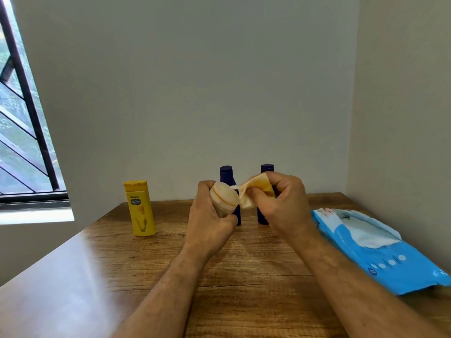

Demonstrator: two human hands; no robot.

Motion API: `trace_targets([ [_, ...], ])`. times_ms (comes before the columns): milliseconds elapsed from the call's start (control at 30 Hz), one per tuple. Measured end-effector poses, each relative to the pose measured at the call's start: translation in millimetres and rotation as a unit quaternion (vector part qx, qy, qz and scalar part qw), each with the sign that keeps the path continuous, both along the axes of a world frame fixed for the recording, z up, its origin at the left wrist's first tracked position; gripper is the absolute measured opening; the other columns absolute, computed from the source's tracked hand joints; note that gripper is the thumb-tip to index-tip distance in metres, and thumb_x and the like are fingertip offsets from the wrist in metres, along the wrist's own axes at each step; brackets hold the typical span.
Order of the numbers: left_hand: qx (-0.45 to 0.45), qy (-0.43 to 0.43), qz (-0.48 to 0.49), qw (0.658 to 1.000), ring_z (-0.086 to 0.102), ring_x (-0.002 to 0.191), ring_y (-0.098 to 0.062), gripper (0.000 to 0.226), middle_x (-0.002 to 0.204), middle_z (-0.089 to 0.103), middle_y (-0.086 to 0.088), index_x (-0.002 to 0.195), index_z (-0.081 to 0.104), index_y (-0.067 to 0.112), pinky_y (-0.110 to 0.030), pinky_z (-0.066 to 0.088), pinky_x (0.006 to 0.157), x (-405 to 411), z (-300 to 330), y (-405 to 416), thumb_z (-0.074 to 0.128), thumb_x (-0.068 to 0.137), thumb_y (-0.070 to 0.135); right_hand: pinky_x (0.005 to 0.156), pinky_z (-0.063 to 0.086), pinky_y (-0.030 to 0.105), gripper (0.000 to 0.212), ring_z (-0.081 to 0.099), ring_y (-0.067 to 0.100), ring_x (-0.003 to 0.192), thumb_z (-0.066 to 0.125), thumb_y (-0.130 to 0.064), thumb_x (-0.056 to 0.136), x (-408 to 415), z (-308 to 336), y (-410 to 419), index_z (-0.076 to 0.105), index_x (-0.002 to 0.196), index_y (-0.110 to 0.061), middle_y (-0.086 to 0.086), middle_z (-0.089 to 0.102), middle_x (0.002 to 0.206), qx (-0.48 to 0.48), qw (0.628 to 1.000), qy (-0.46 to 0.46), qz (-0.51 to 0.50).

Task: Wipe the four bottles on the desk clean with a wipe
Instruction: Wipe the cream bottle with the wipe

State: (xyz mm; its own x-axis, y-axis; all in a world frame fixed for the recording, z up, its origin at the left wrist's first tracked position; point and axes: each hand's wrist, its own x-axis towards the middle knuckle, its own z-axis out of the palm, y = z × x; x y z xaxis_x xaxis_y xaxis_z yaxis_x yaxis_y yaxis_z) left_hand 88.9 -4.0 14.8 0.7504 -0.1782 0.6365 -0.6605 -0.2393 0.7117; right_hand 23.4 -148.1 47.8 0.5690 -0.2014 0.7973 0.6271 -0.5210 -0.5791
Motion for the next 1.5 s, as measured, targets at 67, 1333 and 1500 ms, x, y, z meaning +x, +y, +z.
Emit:
trace_targets([
  [67,0.022,-0.012,-0.012,1.0,0.065,0.09,-0.017,0.061,0.1,0.062,0.002,0.108,0.041,0.034,-0.035,0.058,0.073,-2,0,0,0.076,0.064,0.011,0.052,0.043,0.011,0.014,0.06,0.004,0.065,0.072,-0.008,0.085,-1,-2,4,0.068,0.075,-0.018,-0.012,0.063,0.066,-0.074,0.997,0.008,-0.01],
  [1333,0.082,0.074,-0.057,0.992,0.064,0.084,-0.016,0.064,0.095,0.063,0.002,0.114,0.045,0.034,-0.046,0.057,0.074,-10,-1,-6,0.073,0.066,0.004,0.057,0.048,0.011,0.014,0.063,0.001,0.066,0.071,-0.02,0.09,3,3,8,0.07,0.086,-0.033,-0.017,0.068,0.071,0.08,0.996,0.032,0.029],
  [1500,0.056,0.082,-0.049,0.994,0.068,0.086,-0.018,0.065,0.098,0.067,0.0,0.114,0.046,0.034,-0.047,0.059,0.073,-7,-1,-5,0.071,0.066,-0.002,0.065,0.049,0.008,0.012,0.064,-0.001,0.086,0.07,-0.019,0.09,7,-7,8,0.073,0.098,-0.028,-0.016,0.07,0.092,-0.007,0.996,0.084,0.012],
])
